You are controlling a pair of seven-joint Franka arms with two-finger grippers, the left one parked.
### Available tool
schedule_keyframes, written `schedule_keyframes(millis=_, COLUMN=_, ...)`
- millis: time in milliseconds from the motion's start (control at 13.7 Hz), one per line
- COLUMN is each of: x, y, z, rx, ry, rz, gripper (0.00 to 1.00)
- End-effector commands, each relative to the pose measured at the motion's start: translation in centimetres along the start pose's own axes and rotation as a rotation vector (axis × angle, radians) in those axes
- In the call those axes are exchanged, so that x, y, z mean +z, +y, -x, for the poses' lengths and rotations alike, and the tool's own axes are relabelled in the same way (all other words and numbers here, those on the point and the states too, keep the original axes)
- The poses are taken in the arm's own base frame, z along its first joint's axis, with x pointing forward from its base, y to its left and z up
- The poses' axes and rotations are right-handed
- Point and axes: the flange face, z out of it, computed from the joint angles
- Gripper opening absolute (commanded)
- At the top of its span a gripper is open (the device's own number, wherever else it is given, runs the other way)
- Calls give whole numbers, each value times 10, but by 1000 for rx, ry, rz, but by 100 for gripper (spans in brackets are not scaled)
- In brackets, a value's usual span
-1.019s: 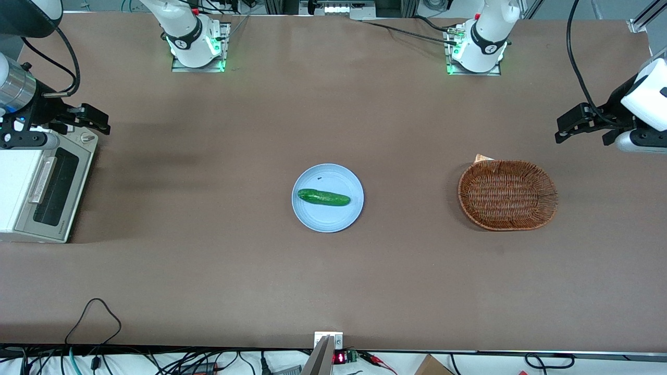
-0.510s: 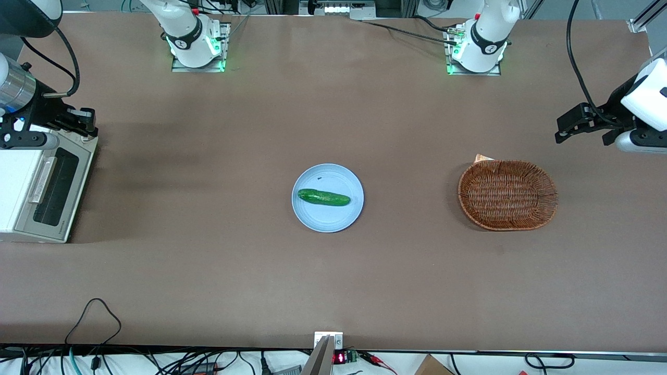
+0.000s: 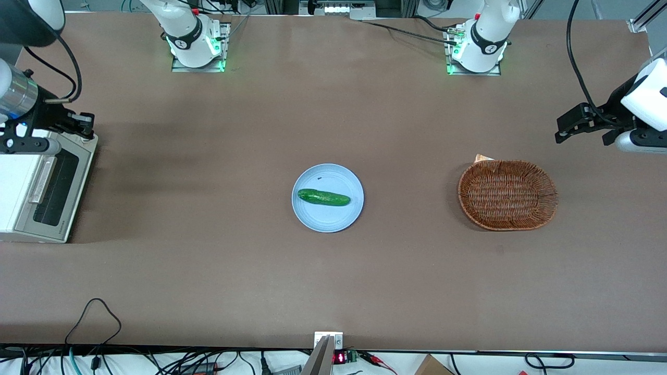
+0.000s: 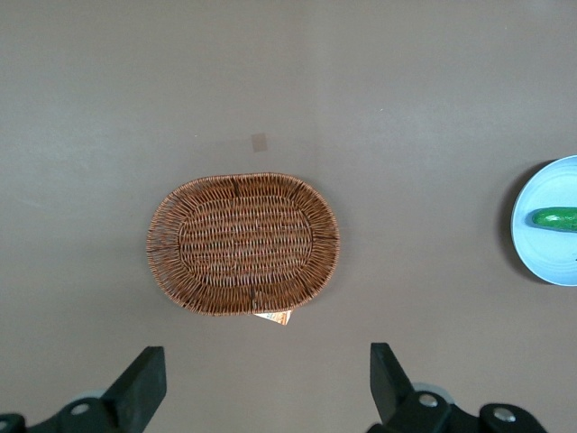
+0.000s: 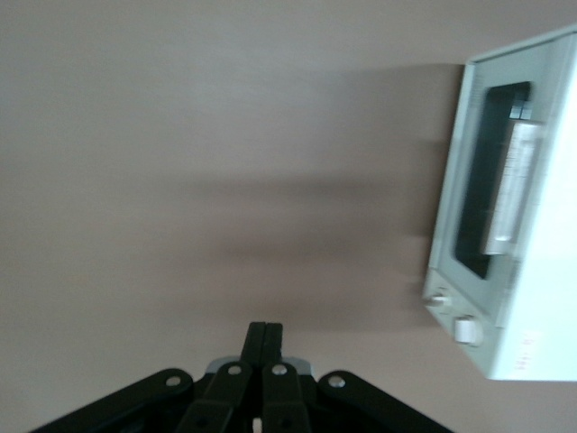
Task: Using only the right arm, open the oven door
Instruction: 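Lower the right gripper and hook its fingers under the silver door handle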
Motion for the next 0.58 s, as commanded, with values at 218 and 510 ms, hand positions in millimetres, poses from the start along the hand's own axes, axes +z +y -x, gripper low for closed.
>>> schedule_keyframes(millis=218, x=52, y=27, z=-26, rx=31, ry=-77, rz=217, gripper=0)
schedule_keyframes(millis=510, x=77, y=41, z=-41, rx=35, ry=-85, rz=328, gripper=0)
